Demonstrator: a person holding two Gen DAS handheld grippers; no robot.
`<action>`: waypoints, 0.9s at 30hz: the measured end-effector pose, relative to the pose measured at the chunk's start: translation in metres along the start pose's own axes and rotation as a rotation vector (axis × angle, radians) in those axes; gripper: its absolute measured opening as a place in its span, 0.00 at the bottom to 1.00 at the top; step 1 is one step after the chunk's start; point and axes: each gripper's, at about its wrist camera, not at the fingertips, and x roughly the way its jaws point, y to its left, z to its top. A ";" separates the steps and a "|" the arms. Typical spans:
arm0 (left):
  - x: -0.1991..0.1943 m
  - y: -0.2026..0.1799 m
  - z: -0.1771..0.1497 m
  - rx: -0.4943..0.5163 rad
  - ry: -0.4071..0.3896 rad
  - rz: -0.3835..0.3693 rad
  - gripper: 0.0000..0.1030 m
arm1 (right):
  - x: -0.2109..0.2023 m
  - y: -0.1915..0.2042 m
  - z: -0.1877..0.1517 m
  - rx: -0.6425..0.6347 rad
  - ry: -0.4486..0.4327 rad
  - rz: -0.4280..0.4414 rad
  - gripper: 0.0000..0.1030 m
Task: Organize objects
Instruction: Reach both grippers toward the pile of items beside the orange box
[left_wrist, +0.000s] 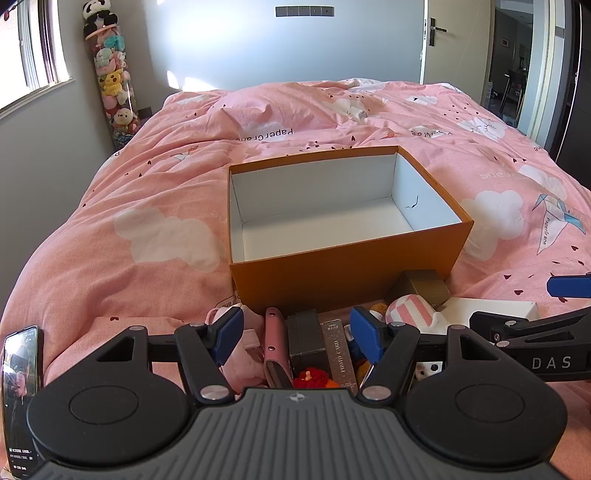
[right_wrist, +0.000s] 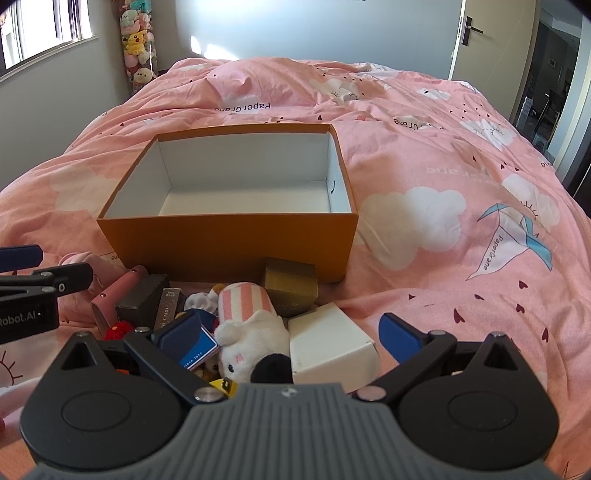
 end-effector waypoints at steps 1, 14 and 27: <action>0.000 0.000 0.000 0.000 0.000 0.000 0.76 | 0.000 0.000 0.000 0.000 0.000 0.000 0.99; 0.001 0.004 -0.001 -0.018 -0.002 0.004 0.76 | 0.000 0.000 -0.001 -0.002 0.001 0.001 0.99; 0.019 0.051 0.009 -0.077 0.103 -0.005 0.57 | 0.015 0.011 0.007 -0.087 0.059 0.086 0.74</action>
